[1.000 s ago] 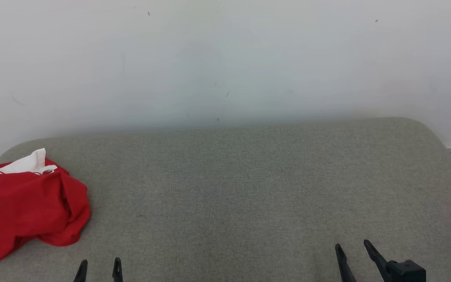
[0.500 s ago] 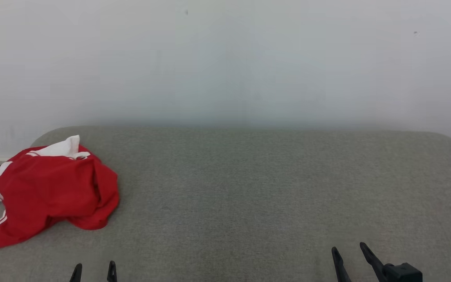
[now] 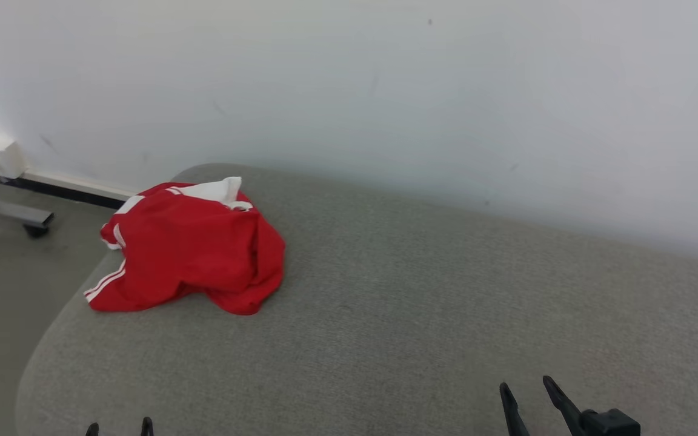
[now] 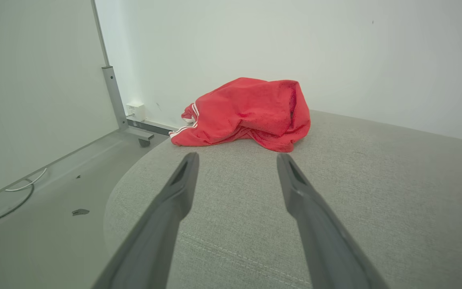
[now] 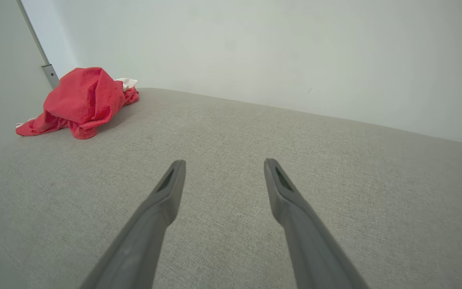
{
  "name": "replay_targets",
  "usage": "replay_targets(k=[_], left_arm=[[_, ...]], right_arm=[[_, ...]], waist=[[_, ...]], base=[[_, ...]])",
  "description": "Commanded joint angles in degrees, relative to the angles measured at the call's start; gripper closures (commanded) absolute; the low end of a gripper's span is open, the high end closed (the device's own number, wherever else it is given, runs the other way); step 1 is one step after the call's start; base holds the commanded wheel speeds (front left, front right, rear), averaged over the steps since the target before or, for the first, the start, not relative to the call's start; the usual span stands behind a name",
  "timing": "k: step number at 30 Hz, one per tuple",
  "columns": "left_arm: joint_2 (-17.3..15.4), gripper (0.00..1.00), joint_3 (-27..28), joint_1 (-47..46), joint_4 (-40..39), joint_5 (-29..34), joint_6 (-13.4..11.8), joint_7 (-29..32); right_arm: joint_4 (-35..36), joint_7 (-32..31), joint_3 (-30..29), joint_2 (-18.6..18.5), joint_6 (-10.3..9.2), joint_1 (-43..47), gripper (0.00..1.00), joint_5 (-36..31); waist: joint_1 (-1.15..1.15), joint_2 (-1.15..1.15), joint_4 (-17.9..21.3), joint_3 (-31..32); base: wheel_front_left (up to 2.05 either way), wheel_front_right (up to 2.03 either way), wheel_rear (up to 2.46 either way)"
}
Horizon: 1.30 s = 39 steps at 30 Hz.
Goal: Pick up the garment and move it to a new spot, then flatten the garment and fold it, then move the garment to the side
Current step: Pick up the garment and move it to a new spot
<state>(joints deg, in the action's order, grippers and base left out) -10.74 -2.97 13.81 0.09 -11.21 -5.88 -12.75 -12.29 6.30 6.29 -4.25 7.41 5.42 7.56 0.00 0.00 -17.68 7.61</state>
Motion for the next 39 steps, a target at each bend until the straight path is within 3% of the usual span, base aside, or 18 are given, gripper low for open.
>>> replay_targets(k=[1, 13, 19, 23, 27, 34, 39], left_arm=[[-0.4, 0.0, 0.4, 1.1, -0.5, -0.8, -0.4, 0.1], [0.2, 0.0, 3.0, 2.5, -1.1, -2.6, -2.4, -0.9], [-0.3, 0.0, 2.6, 0.1, 0.1, -3.4, -1.8, 0.0], [-1.4, 0.0, 2.4, -4.2, 2.8, -4.8, 0.0, 2.3], [-2.1, 0.0, 3.0, -10.9, 6.4, -7.3, 1.8, 4.4], [-3.6, 0.0, 5.6, -27.2, 16.4, -14.2, 6.0, 8.4], [-4.9, 0.0, 8.3, -37.4, 24.0, -19.8, 7.7, 12.2]], right_arm=[[-0.1, 0.3, 0.4, 0.3, 0.11, -0.9, 0.0, 0.5], [-2.9, 1.5, 3.3, 0.2, 0.1, -5.7, 0.0, 1.2], [-3.2, 1.9, 2.9, 0.2, 0.1, -4.9, 0.0, 1.4], [-2.3, 1.8, 2.0, 0.4, 0.1, -3.6, 0.0, 1.2], [0.3, 0.5, 2.2, 0.4, 0.1, -3.3, 0.0, 0.3], [6.3, -2.9, 5.0, -2.3, 0.1, -7.7, 0.0, -0.4], [9.5, -4.3, 8.0, -3.5, 0.1, -10.9, 0.0, -0.5]], waist=[[0.0, 0.0, -6.0, 0.2], [0.0, 0.0, -8.8, -2.6], [0.0, 0.0, -8.9, -2.8], [0.0, 0.0, -8.8, -2.8], [0.0, 0.0, -6.7, -5.2], [0.0, 0.0, 0.2, -15.0], [0.0, 0.0, 4.6, -21.3]], base=[[0.0, 0.0, 0.0], [0.0, 0.0, 0.0], [0.0, 0.0, 0.0], [0.0, 0.0, 0.0], [0.0, 0.0, 0.0], [0.0, 0.0, 0.0], [0.0, 0.0, 0.0]])
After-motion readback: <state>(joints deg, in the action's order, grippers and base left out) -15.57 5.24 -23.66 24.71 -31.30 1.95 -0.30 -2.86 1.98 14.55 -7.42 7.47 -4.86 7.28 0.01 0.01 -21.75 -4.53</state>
